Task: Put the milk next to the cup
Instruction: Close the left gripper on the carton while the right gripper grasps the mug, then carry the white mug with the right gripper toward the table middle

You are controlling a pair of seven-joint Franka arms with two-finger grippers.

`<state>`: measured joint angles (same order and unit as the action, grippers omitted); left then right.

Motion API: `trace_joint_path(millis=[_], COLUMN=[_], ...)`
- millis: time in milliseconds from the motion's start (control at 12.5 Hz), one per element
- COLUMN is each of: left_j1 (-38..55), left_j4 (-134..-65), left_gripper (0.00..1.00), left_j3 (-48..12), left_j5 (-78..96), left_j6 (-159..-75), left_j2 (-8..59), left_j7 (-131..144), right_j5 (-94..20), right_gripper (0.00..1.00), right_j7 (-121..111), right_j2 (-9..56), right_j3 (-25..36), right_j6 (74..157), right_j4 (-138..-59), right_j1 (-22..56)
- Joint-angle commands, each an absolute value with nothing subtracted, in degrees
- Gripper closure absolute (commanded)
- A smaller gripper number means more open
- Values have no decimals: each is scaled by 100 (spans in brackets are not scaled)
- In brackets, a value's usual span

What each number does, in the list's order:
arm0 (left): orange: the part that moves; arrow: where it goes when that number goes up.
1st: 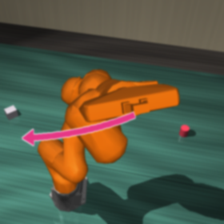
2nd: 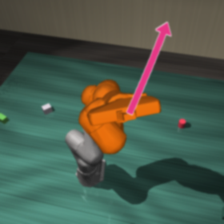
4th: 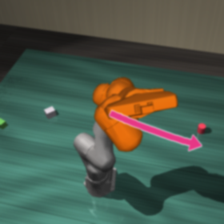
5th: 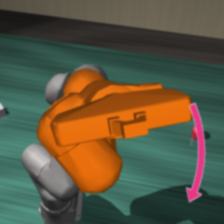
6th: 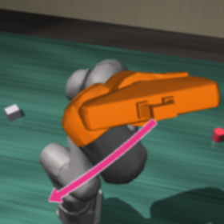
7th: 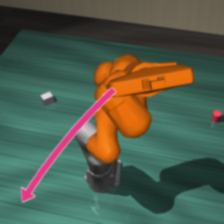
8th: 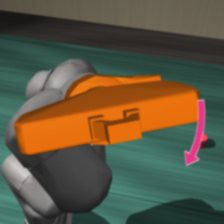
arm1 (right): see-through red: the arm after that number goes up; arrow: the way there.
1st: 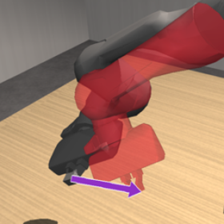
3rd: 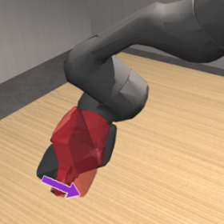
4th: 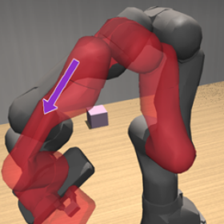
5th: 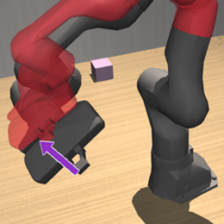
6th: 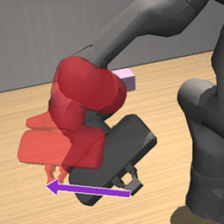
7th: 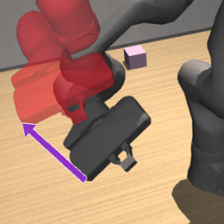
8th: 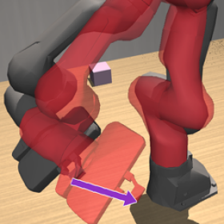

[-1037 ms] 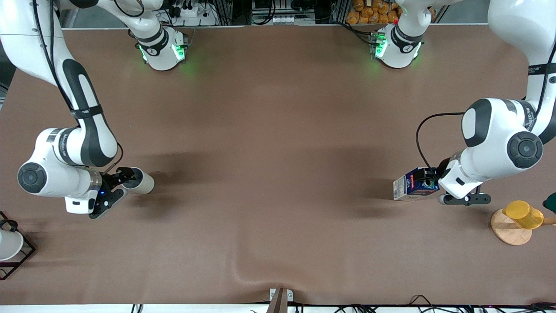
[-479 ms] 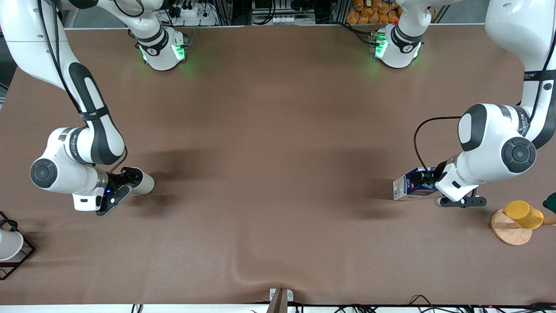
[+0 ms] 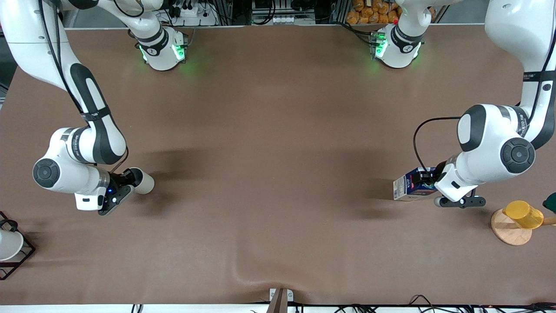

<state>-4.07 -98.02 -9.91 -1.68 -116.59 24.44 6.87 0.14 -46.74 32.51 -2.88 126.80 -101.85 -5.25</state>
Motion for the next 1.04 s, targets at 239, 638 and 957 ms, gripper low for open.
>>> trace_joint_path(millis=[239,638,957], left_j1=[-378,-387,-378], left_j4=[-9721,-9721,-9686], left_gripper=[41,48,50], left_j3=[-993,-993,-993], left_j5=[-308,-316,-308], left_j6=[-11689,-11689,-11689], left_j2=[2452,2443,2443], left_j7=[756,747,747], right_j5=[-394,-659,-764], right_gripper=[100,100,100], right_j7=[-4177,-2167,-637], right_j2=[3155,3339,3857], right_j3=[-641,-624,-624], right_j6=[11612,11435,11470], right_j4=[-9520,-8747,-7974], right_j1=[-440,718,1615])
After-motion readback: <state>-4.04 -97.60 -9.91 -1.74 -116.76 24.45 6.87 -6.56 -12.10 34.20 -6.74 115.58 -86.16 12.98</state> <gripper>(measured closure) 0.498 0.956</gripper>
